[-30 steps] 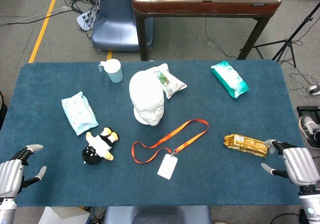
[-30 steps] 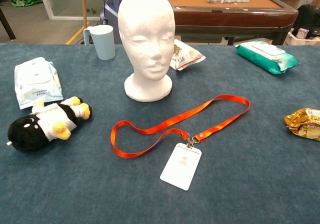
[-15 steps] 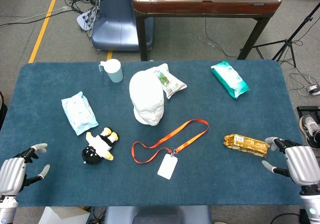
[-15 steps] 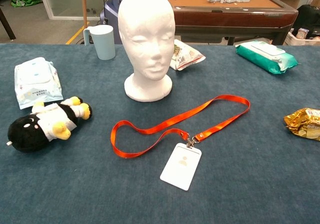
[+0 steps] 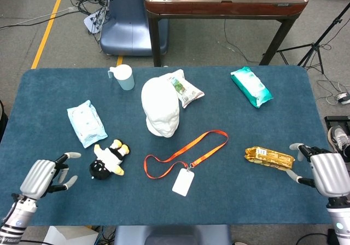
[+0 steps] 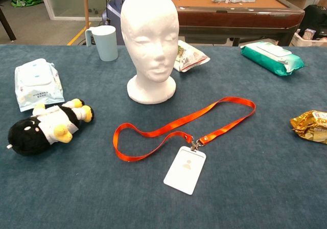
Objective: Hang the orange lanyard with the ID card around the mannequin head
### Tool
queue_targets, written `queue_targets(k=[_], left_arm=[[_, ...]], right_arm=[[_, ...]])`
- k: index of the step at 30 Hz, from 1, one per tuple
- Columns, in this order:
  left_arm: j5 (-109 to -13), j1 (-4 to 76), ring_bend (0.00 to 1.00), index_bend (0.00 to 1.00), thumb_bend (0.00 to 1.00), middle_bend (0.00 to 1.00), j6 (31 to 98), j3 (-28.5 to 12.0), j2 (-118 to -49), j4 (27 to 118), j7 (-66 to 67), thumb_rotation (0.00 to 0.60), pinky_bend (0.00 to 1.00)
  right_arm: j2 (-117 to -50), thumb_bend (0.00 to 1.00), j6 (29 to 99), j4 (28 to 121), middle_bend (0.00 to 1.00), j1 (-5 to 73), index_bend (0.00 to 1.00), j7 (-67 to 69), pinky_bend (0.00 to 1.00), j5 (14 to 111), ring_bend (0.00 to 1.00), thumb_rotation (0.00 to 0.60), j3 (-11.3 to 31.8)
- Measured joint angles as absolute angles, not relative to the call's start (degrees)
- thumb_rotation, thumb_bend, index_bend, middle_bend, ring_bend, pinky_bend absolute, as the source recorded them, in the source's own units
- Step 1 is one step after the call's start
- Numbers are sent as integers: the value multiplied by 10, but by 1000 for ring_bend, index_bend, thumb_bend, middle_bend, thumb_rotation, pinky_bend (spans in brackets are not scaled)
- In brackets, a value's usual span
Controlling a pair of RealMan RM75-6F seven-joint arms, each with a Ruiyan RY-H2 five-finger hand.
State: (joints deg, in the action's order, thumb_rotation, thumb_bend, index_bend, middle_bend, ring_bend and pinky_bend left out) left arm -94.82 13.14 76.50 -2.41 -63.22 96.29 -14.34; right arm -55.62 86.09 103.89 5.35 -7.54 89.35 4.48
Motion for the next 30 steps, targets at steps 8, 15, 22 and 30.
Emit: queue_targets(k=[8,15,22,30], left_arm=[[-976,203,1000,290,384,966,697,-25,-635,954,-178,600,912],[-989,268,1000,250,607,981,617,-24,-639,948,-183,600,912],[-981,338,1000,200,660,982,520,-26,-647,953,-160,600,912],[-915,407,1000,145,660,982,407,-35,-669,968,-97,600,912]], right_arm=[[-547,106,846,1060,612,64,380,-92,627,886,617,600,50],[-538,113,839,1073,670,70,380,-103,627,883,702,600,53],[-535,114,831,1078,721,75,380,-109,627,876,763,600,54],[-535,114,823,1080,748,82,380,-111,627,873,793,600,56]])
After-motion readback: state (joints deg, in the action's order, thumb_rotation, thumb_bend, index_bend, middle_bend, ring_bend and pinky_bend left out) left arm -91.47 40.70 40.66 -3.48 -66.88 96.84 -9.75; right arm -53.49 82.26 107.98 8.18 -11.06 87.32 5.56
